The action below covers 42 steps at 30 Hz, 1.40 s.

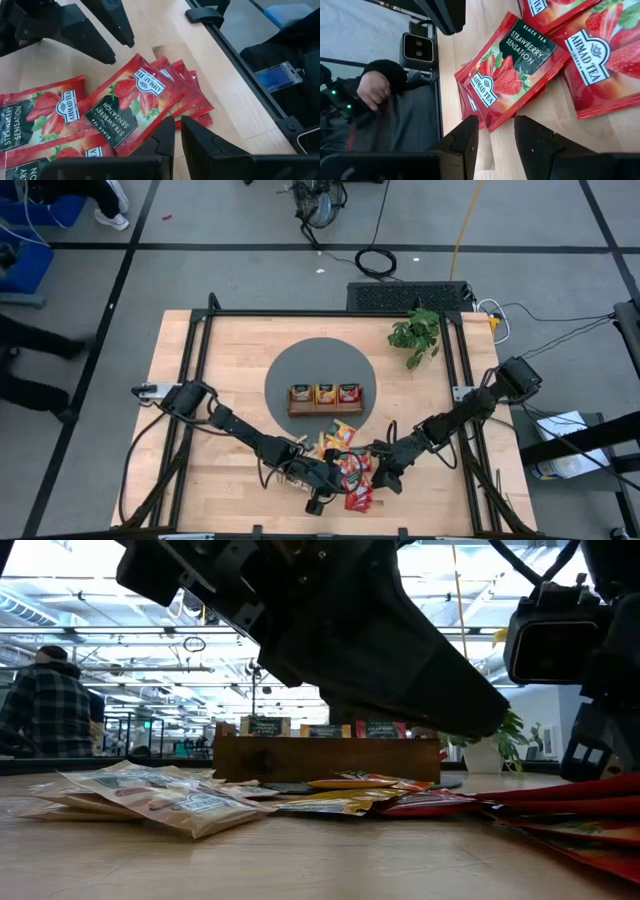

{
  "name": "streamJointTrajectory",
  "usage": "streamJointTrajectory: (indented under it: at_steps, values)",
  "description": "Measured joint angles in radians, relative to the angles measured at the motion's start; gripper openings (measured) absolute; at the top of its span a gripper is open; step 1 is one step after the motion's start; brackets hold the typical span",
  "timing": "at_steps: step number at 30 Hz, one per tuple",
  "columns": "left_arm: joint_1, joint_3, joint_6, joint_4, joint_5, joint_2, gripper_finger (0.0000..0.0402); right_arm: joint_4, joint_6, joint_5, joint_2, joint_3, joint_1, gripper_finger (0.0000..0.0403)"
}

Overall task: Pick & Place Tea
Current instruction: Put the red tea bag into the right slot of the wooden organizer

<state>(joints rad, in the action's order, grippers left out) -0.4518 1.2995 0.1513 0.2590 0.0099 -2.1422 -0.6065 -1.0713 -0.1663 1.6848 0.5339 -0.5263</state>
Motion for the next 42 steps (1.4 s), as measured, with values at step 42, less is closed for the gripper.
streamJointTrajectory:
  at_steps: [42]
  values:
    - [0.059,0.086,-0.011,-0.023,0.087,-0.098,0.0035,0.100,0.119,0.038,-0.010,-0.003,0.017,0.0116]
